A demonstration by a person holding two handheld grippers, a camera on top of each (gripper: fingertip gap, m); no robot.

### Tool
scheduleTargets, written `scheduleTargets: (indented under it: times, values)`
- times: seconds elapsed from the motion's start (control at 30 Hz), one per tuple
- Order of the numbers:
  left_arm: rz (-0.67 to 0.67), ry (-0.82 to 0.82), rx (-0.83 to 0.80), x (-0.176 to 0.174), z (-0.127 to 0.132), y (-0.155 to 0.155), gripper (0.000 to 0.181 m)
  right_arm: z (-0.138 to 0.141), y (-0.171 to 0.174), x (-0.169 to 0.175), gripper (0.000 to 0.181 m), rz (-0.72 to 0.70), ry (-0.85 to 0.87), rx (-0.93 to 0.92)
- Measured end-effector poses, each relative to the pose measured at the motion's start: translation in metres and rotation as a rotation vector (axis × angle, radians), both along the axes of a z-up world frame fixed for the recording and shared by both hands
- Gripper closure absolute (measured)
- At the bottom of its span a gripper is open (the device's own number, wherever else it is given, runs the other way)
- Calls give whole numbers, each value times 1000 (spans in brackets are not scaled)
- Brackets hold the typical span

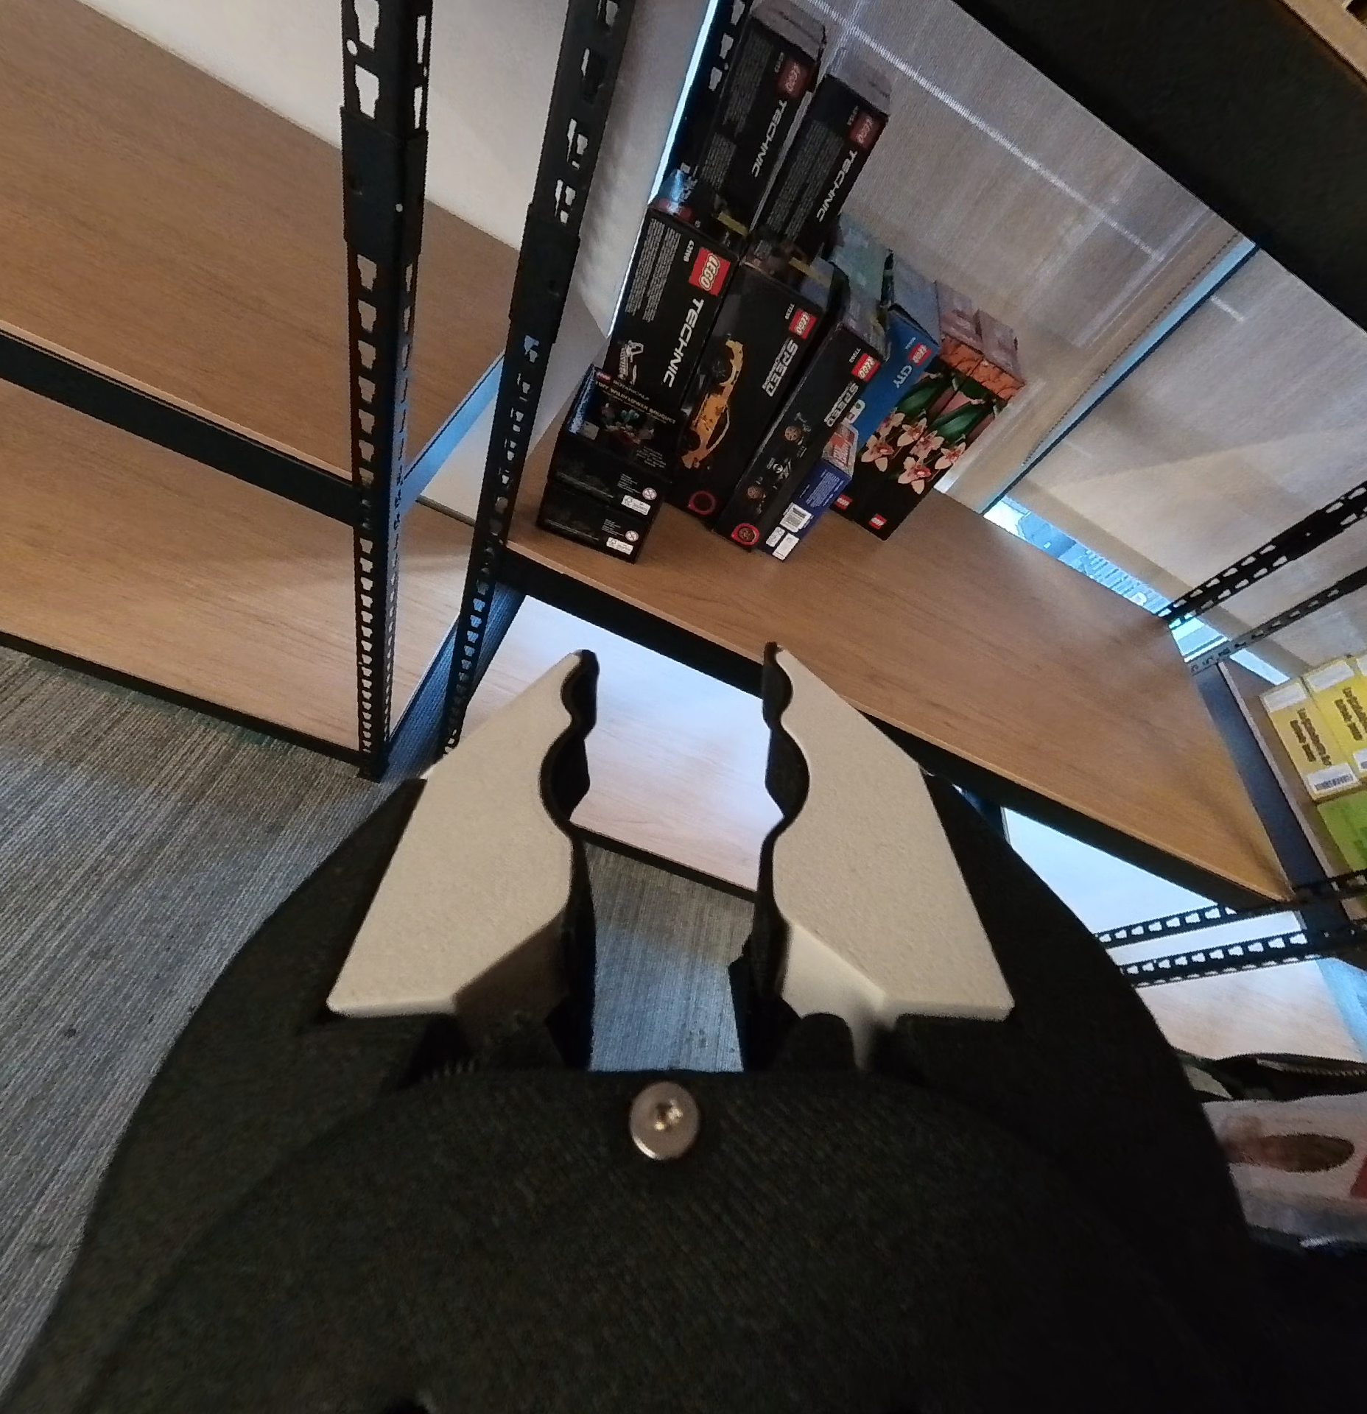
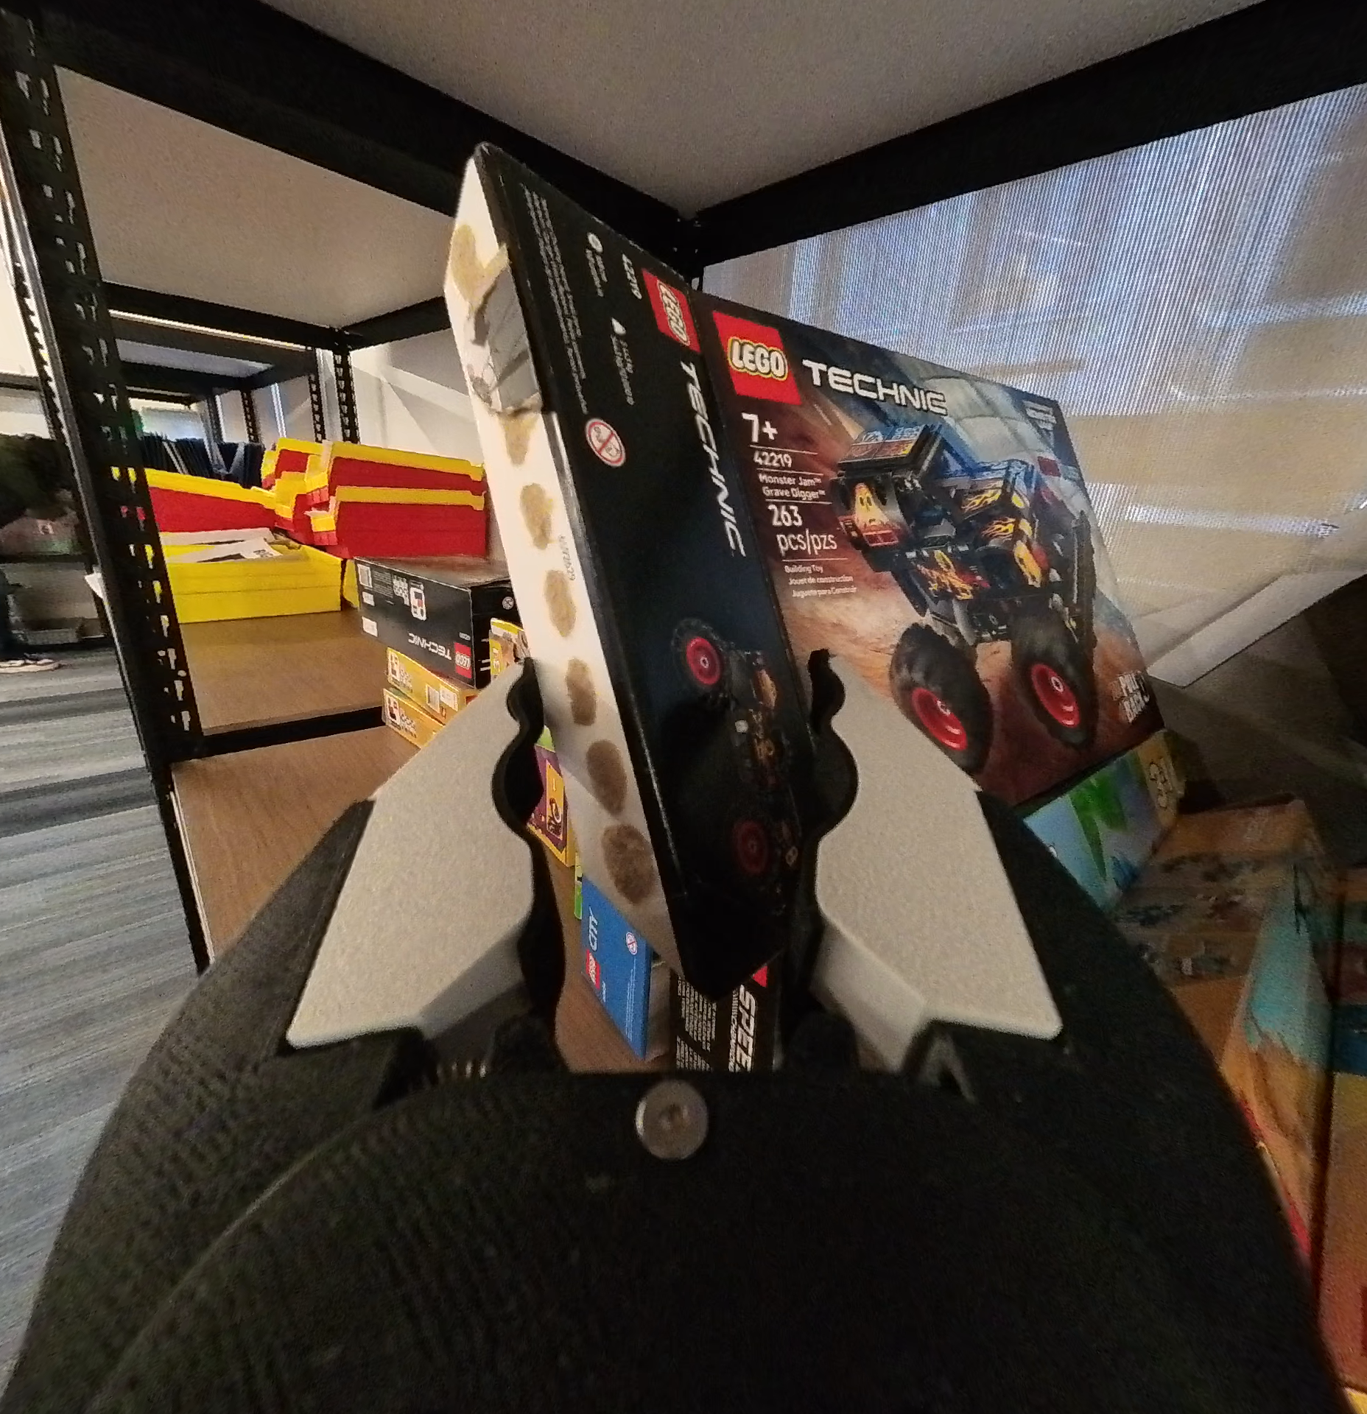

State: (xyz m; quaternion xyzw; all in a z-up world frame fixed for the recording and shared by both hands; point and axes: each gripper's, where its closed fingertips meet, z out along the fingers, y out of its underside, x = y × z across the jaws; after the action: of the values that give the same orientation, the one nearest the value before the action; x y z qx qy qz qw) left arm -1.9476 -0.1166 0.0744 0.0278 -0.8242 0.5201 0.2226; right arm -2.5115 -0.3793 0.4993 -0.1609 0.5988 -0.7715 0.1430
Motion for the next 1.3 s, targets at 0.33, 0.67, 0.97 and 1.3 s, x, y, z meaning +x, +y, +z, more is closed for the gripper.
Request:
scheduleTargets:
  times: [0.33, 0.67, 0.97, 1.3]
  values:
    - [-14, -4, 0, -5, 1, -1, 140, 2, 1, -3, 112, -11, -6, -3]
    - [-27, -5, 17, -14, -4, -1, 140, 3, 3, -4, 112, -17, 15, -17]
    - [-19, -14, 18, -13, -1, -2, 140, 17, 13, -21, 118, -47, 5, -79]
    - [-175, -232, -143, -62, 61, -31, 136, 25, 30, -21, 163, -335, 411, -171]
